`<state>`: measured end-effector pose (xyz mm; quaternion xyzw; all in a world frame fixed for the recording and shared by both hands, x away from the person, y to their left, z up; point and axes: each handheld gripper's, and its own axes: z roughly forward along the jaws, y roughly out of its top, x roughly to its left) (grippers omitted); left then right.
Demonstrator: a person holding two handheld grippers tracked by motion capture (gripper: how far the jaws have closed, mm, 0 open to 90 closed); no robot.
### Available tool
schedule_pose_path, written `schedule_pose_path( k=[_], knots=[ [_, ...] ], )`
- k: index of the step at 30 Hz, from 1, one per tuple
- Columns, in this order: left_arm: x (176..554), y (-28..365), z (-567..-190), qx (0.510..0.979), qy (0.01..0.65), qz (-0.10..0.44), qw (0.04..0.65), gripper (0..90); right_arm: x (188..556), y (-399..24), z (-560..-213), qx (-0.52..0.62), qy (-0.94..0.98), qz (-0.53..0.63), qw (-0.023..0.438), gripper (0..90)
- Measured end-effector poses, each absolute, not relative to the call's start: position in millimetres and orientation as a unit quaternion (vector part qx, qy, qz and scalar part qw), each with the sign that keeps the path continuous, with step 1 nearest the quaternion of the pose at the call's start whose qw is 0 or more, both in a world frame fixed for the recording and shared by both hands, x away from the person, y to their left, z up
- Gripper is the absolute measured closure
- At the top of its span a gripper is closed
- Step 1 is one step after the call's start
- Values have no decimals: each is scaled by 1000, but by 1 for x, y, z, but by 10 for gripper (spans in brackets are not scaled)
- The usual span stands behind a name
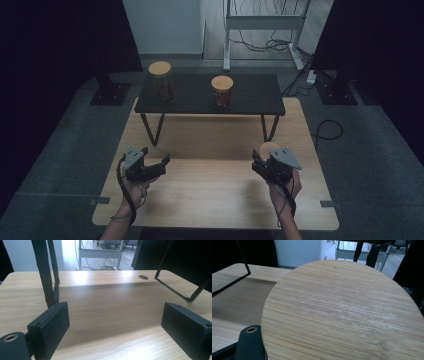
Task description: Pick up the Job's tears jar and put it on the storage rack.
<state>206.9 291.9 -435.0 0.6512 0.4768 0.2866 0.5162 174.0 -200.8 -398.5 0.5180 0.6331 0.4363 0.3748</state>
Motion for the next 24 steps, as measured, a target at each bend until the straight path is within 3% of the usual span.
schedule_pose_path(
  k=[24],
  knots=[
    [206,293,-434,648,478,287,518,76,178,-196,-383,502,633,444,387,251]
  ],
)
